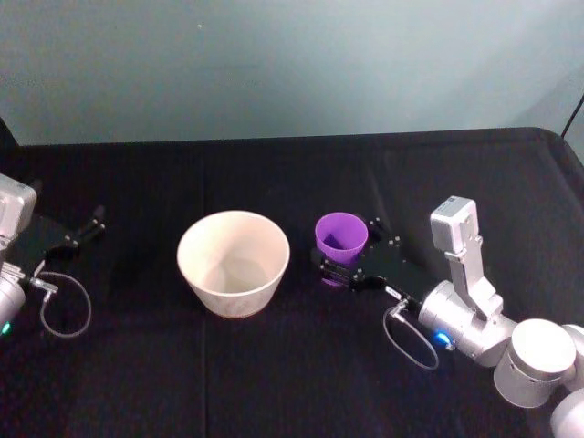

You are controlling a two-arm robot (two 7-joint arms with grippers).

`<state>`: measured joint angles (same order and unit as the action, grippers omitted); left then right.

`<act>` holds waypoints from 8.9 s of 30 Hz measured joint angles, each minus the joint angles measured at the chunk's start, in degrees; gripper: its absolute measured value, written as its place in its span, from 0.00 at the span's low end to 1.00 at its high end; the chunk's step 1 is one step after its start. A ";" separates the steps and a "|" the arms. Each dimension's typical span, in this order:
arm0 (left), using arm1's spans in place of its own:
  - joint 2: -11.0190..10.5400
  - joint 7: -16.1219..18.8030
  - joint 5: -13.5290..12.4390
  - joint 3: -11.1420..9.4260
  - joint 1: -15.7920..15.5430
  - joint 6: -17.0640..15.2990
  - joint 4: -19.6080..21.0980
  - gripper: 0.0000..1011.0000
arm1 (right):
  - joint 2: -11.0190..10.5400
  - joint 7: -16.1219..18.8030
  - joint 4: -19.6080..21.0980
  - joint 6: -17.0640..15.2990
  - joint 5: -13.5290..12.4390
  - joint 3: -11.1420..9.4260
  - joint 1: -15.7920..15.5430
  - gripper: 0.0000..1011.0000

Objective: Pick up the cup and pour the mung beans from the cup into the bowl.

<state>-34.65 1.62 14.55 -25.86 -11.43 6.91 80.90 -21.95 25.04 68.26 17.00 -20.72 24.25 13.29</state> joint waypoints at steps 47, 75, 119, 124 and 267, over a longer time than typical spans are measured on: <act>0.00 0.00 0.00 0.00 0.00 0.00 0.00 0.99 | 1.19 1.31 0.34 -0.08 1.51 -1.64 0.01 0.76; 0.00 0.00 -0.01 0.00 0.00 0.00 0.00 0.99 | -3.31 -3.36 23.87 -3.73 3.32 -10.27 -9.68 0.74; 0.00 0.00 0.00 0.00 0.00 0.00 0.00 0.99 | -6.41 -6.34 43.76 -17.36 0.19 -18.52 -12.10 0.74; 0.00 0.00 0.00 0.00 0.00 0.00 0.00 0.99 | -6.39 -6.33 43.76 -17.28 0.17 -18.52 -12.16 0.74; 0.00 0.00 0.00 0.00 0.00 0.00 0.00 0.99 | -6.33 -6.33 43.76 -17.16 0.15 -18.52 -12.27 0.74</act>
<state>-34.65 1.62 14.55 -25.86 -11.43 6.91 80.90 -28.28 18.71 112.02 -0.15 -20.57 5.73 1.02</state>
